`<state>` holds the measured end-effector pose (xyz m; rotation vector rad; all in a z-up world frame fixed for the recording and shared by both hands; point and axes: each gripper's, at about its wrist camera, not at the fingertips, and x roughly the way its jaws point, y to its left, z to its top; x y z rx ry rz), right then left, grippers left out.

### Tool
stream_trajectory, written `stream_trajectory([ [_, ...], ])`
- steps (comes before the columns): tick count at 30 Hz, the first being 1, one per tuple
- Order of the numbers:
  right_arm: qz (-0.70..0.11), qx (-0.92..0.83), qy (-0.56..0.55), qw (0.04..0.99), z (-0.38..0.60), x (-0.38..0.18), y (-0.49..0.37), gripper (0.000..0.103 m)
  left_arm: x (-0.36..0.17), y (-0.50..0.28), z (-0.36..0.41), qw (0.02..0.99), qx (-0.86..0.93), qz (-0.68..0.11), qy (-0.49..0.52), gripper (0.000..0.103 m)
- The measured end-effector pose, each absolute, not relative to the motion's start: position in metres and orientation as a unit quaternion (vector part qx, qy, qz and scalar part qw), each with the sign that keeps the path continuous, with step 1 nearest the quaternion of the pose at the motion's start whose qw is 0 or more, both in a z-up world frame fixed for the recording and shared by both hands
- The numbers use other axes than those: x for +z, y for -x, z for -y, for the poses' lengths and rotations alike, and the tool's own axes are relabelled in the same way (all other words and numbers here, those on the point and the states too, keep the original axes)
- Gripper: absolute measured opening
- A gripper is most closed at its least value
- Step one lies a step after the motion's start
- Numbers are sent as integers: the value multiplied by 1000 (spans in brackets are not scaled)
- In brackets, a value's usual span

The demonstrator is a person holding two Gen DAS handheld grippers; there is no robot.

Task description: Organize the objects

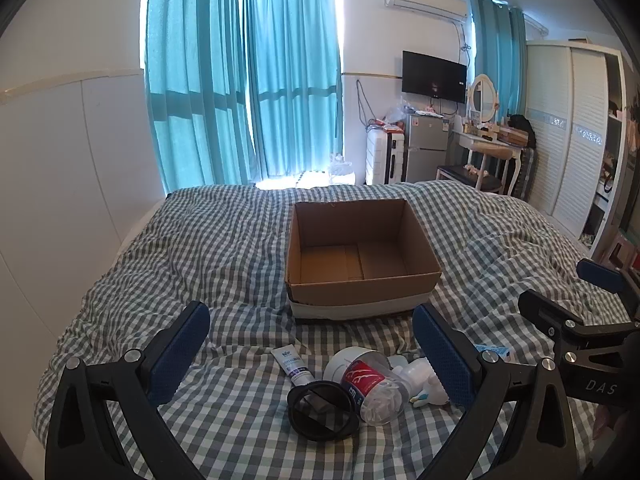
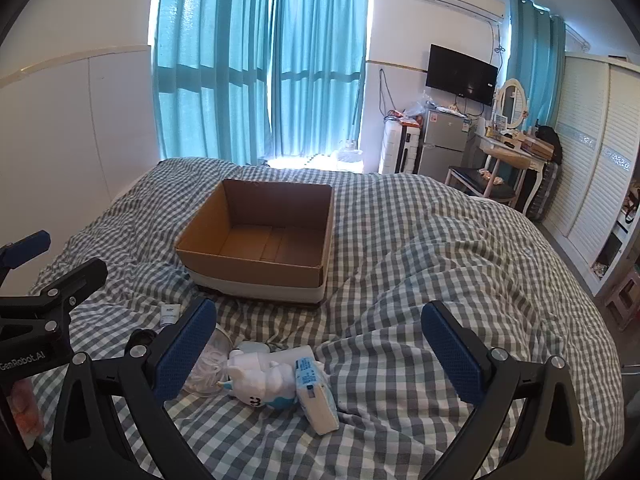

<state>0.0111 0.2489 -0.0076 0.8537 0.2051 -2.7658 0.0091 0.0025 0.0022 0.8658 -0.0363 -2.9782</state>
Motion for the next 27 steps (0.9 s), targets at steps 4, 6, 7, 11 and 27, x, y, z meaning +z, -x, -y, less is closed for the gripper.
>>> stream_trajectory([
  [4, -70, -946, -292, 124, -248, -8, -11, 103, 3, -9, 1, 27, -960, 7, -280, 103],
  [6, -71, -946, -291, 124, -248, -7, -11, 103, 3, -8, 3, 30, -959, 4, -282, 103],
  [7, -71, -946, -290, 124, -247, -7, -12, 103, 2, -7, 3, 32, -958, 5, -284, 103],
  [11, -74, -946, -289, 127, -245, -6, -13, 103, 2, -7, 5, 36, -957, 2, -286, 103],
  [27, -88, -945, -286, 129, -241, -5, -16, 103, 3, -7, 6, 36, -957, -2, -287, 103],
])
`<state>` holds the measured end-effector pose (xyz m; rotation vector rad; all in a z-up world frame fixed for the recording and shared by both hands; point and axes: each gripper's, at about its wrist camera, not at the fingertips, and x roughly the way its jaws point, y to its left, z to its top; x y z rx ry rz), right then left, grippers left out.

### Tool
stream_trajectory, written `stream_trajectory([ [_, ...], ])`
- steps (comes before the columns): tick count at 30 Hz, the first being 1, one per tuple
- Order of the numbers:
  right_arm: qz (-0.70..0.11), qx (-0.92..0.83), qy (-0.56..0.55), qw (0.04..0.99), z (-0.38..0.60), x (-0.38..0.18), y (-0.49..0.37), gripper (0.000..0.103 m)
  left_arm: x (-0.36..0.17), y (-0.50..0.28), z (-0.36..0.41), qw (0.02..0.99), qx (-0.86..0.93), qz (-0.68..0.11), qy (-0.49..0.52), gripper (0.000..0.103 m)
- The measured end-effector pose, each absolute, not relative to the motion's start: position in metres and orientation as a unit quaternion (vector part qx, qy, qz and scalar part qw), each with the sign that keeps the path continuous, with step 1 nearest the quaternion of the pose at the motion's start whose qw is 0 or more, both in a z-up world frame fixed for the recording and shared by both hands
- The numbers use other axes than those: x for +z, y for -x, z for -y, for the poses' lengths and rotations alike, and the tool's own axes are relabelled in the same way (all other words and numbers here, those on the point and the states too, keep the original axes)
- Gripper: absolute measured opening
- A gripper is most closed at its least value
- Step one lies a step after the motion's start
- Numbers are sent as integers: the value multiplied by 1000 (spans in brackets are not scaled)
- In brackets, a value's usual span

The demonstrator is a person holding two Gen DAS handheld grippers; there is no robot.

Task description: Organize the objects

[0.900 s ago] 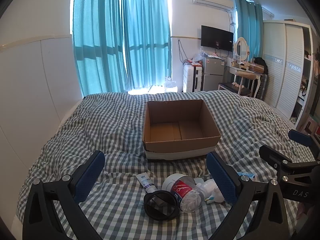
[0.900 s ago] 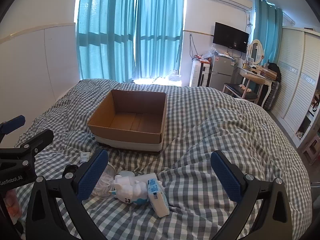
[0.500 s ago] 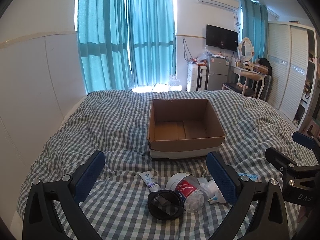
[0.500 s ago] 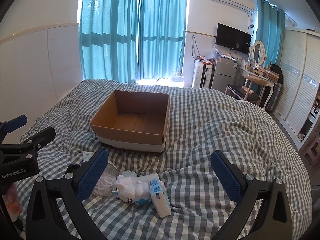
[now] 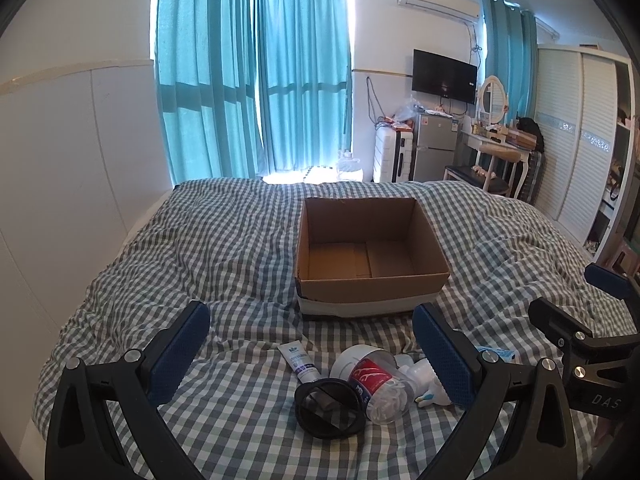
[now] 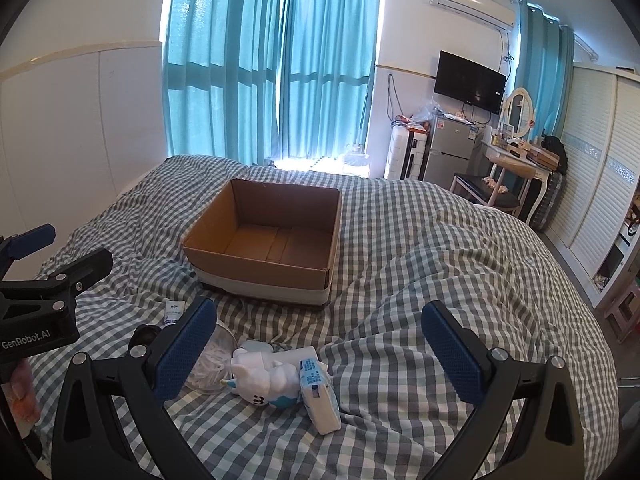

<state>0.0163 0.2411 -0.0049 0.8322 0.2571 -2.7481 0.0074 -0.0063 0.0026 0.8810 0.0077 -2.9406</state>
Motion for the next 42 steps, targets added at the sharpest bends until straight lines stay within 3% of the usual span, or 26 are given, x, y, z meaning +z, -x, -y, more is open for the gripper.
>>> stream_trajectory([
  [42, -95, -945, -285, 130, -239, -4, -23, 101, 2, -16, 5, 32, -956, -5, -291, 103],
])
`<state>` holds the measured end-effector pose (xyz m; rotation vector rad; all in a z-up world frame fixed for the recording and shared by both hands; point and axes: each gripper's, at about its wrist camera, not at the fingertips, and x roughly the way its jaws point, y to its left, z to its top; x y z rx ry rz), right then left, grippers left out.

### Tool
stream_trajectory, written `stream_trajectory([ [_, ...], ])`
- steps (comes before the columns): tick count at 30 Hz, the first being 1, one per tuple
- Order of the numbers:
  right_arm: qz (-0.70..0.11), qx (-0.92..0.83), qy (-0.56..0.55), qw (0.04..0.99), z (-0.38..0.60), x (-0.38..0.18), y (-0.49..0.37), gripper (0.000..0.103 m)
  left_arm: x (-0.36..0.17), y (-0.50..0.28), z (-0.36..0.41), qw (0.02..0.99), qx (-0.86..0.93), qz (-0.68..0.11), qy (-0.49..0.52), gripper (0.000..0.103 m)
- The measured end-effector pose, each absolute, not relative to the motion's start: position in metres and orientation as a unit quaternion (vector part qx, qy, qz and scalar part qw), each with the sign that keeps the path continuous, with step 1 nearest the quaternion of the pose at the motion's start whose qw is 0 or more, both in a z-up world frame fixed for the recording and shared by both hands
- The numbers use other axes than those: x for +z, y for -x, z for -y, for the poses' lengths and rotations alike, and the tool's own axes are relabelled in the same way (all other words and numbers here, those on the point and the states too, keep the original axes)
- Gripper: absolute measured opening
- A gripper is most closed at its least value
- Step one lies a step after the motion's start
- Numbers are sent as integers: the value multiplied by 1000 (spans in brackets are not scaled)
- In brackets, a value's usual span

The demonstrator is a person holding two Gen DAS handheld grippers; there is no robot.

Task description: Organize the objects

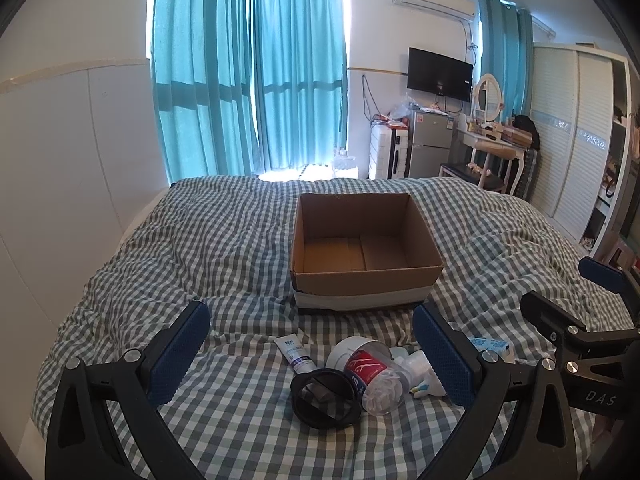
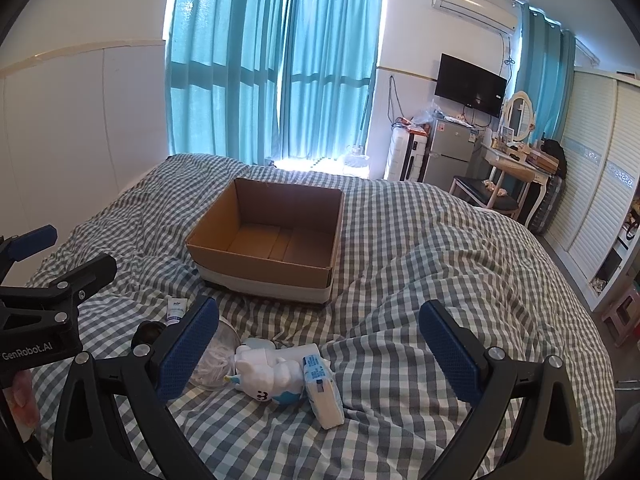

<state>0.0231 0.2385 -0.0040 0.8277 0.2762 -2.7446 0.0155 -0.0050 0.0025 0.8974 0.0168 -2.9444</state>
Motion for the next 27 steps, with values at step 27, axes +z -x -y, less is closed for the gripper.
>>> stream_trajectory([
  [27, -104, -896, -412, 130, -247, -86, 11, 94, -97, 12, 9, 30, -904, 0, -426, 103],
])
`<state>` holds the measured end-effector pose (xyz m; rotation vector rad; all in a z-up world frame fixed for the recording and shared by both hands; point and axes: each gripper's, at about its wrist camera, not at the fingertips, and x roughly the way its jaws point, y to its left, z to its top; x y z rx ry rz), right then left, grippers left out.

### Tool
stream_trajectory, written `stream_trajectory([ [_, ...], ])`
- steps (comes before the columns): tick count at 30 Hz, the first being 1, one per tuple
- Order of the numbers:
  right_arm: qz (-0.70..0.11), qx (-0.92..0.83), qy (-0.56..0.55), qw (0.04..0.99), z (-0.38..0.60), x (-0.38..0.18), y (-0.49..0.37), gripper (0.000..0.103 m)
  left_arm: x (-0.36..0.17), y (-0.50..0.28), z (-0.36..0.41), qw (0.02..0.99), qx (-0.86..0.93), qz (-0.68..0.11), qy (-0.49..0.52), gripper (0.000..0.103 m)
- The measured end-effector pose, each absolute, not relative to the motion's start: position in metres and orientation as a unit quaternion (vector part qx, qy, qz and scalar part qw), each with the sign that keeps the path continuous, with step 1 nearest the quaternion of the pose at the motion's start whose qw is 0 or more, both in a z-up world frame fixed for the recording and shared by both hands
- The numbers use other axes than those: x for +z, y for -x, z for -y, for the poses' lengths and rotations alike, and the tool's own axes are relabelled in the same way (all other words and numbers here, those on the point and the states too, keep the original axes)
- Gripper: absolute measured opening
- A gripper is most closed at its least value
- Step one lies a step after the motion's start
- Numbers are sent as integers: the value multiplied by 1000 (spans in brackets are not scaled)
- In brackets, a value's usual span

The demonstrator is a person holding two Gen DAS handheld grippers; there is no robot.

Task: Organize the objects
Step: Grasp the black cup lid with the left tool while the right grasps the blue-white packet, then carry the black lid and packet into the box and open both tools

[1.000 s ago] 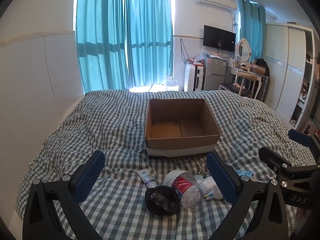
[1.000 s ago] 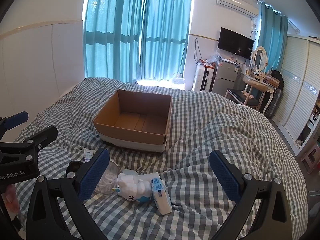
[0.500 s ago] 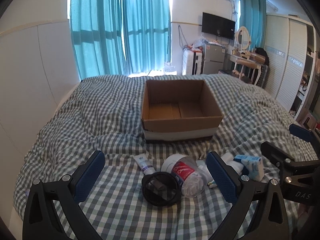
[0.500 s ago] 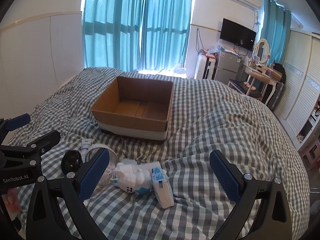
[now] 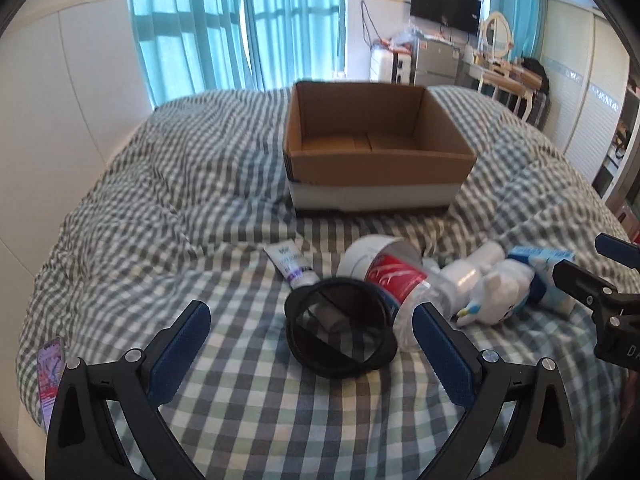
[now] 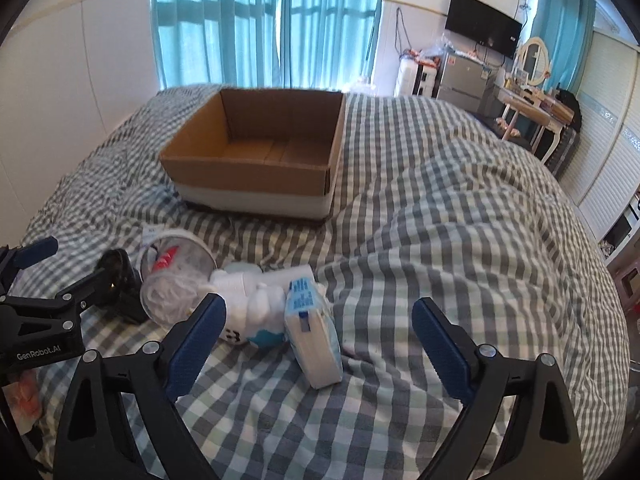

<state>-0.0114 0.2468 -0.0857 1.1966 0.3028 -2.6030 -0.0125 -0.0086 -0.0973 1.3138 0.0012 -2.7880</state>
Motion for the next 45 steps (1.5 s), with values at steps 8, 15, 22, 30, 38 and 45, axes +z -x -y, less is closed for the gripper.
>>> stream_trajectory([
  [8, -105, -871, -460, 136, -242, -121, 28, 75, -122, 23, 6, 16, -891, 5, -455, 101],
  [15, -96, -866, -469, 146, -242, -127, 34, 63, -130, 30, 6, -11, -884, -4, -466, 83],
  [22, -85, -862, -475, 159, -243, -129, 37, 42, -142, 34, 3, -32, -873, -10, -486, 49],
  [30, -80, -874, -450, 163, -246, -117, 28, 23, -130, 27, 9, -33, -883, -27, -467, 36],
  [38, -89, -886, -423, 167, -243, -102, 18, 22, -119, 18, 15, -32, -894, -37, -445, 31],
  [45, -97, -892, -405, 174, -240, -90, 11, 22, -101, 12, 12, -42, -903, -28, -426, 28],
])
